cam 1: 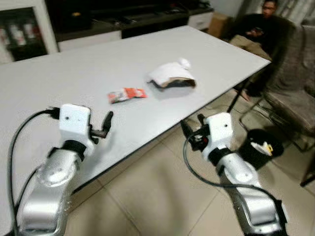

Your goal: Picking trash to rubbish bin

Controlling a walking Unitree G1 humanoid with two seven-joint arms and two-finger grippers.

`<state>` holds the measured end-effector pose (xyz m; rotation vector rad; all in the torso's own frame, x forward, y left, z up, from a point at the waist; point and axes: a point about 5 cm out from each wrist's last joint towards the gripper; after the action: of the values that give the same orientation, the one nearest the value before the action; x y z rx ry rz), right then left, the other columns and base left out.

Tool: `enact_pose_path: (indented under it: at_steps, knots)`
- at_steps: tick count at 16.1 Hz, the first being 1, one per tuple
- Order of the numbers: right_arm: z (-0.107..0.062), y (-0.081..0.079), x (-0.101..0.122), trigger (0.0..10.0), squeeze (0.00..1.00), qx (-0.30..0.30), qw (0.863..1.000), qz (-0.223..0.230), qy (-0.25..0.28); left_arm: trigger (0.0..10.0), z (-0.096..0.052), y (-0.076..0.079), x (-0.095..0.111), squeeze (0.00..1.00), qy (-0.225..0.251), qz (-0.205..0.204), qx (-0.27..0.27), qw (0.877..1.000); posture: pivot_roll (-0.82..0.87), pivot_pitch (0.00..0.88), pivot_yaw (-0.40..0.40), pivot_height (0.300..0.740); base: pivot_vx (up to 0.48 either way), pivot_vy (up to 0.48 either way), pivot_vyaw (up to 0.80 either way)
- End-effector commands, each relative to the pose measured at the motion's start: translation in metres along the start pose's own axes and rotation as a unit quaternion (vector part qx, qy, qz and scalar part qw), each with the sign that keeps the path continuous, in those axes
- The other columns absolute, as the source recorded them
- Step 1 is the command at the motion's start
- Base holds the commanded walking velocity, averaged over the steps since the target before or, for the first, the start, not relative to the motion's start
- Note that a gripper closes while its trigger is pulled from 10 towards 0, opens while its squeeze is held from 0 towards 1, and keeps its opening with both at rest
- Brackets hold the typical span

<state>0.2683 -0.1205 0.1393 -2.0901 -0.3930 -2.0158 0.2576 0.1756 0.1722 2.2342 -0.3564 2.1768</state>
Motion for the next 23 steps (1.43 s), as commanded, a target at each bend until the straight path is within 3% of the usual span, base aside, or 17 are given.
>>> enact_pose_path:
  at_steps: [1,13,18,23]
  knots:
    - [-0.002,0.006,0.001,10.0,0.0,-0.016,1.0,0.007,-0.001,10.0,0.003,0.003,0.003,0.0,0.007,0.003,-0.013,1.0,-0.01,0.035,-0.07,0.74,0.352,0.0,0.0]
    - [-0.007,0.005,-0.003,10.0,0.0,-0.015,1.0,0.004,-0.014,10.0,0.031,-0.011,0.004,0.0,0.015,0.034,-0.029,0.999,-0.03,0.05,-0.059,0.74,0.349,0.0,-0.13]
    - [-0.009,0.003,-0.005,10.0,0.0,-0.013,1.0,0.005,-0.02,10.0,0.041,-0.011,0.0,0.0,0.006,0.055,-0.089,0.994,-0.03,0.057,-0.057,0.74,0.348,0.0,0.0]
    - [-0.014,0.003,-0.008,10.0,0.0,-0.016,0.999,0.006,-0.026,10.0,0.059,-0.026,0.001,0.0,0.0,0.08,-0.111,0.991,-0.04,0.06,-0.042,0.74,0.344,0.0,0.0]
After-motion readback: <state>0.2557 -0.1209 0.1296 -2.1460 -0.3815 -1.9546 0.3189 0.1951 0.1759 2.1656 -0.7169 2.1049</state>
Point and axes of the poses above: a point about 5 cm out from each wrist's last joint towards the gripper, its own z axis pointing out of the wrist towards the gripper, its own x axis along the axis of the wrist's last joint, y = z × x
